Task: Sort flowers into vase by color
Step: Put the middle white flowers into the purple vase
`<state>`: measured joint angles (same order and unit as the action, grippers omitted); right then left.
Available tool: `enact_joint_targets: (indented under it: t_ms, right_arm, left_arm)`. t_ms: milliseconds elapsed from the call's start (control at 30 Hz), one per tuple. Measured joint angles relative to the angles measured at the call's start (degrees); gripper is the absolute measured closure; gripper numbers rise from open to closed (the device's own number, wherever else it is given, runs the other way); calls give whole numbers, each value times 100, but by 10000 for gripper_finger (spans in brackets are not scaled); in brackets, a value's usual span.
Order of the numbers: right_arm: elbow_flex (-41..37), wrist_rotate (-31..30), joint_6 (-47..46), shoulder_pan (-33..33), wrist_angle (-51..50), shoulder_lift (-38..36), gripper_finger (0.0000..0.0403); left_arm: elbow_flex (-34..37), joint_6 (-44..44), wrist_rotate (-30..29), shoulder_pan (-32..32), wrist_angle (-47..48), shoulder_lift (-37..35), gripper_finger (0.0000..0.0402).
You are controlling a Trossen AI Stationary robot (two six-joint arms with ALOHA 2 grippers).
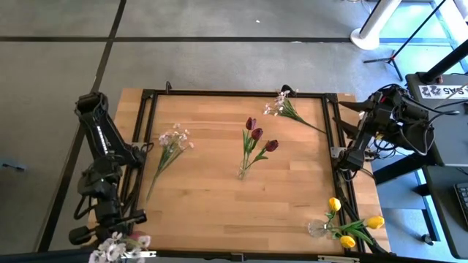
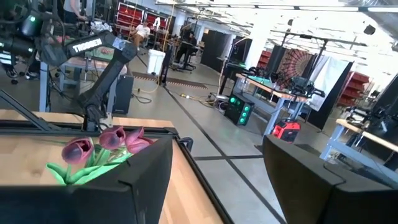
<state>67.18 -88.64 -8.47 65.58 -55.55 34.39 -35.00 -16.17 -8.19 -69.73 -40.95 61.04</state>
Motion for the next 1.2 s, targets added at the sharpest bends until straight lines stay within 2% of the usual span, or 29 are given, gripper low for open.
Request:
enact_joint_targets:
  t_ms: [233, 567, 867, 1200]
  right_arm:
    - [0, -24, 33, -1, 578, 0, 155]
    - [2, -222, 362, -2, 1150, 287, 155]
    - [0, -177, 389, -2, 1230, 895, 155]
    - [0, -133, 407, -2, 1254, 1315, 155]
  left_arm:
    - [0, 430, -254, -234, 90, 47, 398]
    - [127, 425, -971, -687, 498, 19, 398]
    - [1114, 585, -733, -774, -1282, 13, 398]
    - [1758, 472, -909, -770, -1714, -271, 389]
